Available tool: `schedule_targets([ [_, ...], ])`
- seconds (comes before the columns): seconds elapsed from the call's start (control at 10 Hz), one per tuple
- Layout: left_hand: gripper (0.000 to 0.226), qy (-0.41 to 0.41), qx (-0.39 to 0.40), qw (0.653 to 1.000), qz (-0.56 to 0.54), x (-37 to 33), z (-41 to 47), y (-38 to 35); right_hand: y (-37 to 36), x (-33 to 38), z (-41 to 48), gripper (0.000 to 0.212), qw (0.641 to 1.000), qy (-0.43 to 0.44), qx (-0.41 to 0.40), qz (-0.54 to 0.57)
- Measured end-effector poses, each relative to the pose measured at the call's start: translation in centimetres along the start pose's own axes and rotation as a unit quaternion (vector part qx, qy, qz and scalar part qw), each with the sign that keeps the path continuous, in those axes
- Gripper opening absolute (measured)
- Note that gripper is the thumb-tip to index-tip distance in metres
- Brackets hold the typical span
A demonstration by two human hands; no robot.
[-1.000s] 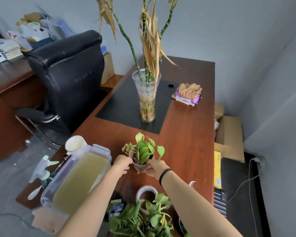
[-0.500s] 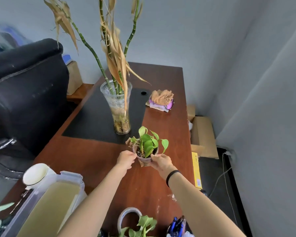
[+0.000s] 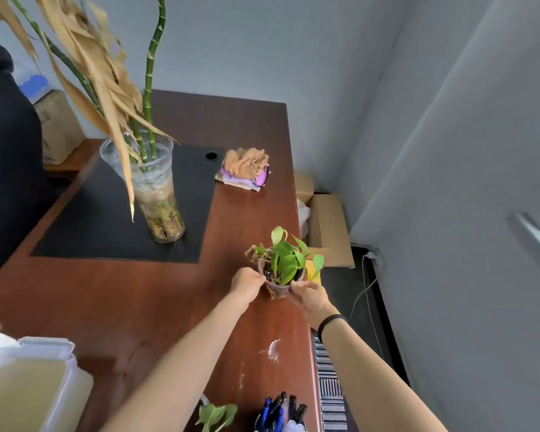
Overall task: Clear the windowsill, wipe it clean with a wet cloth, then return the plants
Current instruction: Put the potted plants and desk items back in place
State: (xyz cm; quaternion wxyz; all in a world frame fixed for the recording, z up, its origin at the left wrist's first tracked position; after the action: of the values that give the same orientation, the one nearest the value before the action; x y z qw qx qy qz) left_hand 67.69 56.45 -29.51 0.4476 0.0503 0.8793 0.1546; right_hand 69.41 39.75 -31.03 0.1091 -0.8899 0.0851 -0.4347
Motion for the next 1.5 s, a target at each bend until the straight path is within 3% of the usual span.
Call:
schedule_targets([
  [0.1,0.021,0.003,-0.014,1.0,0.028,0.0,-0.2,-0.6,0.7,-0.6,0.3,0.026,0.999,-0.009,-0.008,-0.045],
  [0.3,0.011,-0.005,-0.011,0.999,0.037,0.5,0.0,-0.8,1.5,-1.8,0.7,0.025,0.99,-0.032,-0.028,-0.136],
  [0.4,0.018,0.005,-0.025,0.999,0.033,0.8,-0.2,-0.4,1.8,-1.8,0.1,0.029,0.985,-0.057,-0.082,-0.143],
  [0.5,0.03,0.015,-0.041,0.998,0.038,0.9,-1.1,0.0,2.1,-2.1,-0.3,0.031,0.986,-0.081,-0.085,-0.118],
  [0.7,0.029,0.013,-0.059,0.998,0.014,-0.3,-5.4,0.7,2.2,-0.9,-3.6,0.021,0.974,-0.041,-0.026,-0.219],
  [0.8,0.02,0.017,-0.075,0.997,-0.001,-0.6,-8.1,0.9,2.2,0.2,-5.3,0.021,0.978,-0.027,0.005,-0.207],
  [0.9,0.018,0.008,-0.086,0.996,-0.026,-1.1,-11.1,0.9,2.2,0.8,-7.0,0.027,0.967,-0.045,-0.008,-0.252],
  [1.0,0.016,0.004,-0.103,0.993,-0.056,-0.2,-14.7,1.1,3.1,0.4,-9.1,0.013,0.96,-0.038,0.028,-0.277],
  [1.1,0.029,0.01,-0.133,0.987,-0.085,2.5,-17.5,1.6,3.6,-1.0,-10.9,0.032,0.975,-0.047,0.073,-0.207],
  [1.2,0.045,0.025,-0.15,0.985,-0.077,5.4,-20.1,2.0,4.9,-3.1,-13.8,0.026,0.972,-0.062,0.058,-0.219],
  [1.3,0.03,0.02,-0.157,0.985,-0.067,7.1,-22.4,2.4,6.4,-4.8,-16.1,0.025,0.962,-0.079,0.046,-0.257],
  [1.5,0.027,-0.015,-0.162,0.985,-0.048,9.0,-26.7,3.7,9.5,-9.6,-21.7,0.023,0.923,-0.203,0.086,-0.317],
])
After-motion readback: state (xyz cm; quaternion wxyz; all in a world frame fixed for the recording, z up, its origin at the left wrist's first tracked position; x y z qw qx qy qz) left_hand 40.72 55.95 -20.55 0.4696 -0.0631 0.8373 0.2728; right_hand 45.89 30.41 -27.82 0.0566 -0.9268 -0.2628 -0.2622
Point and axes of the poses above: each hand's wrist, its own z-axis towards the middle knuckle, its own y-axis out of the back of the hand, x = y × z, the point moved 5 cm from there along z, towards the middle knuckle, and after that the axes turned 6 degrees about x, right-handed, at the moved point
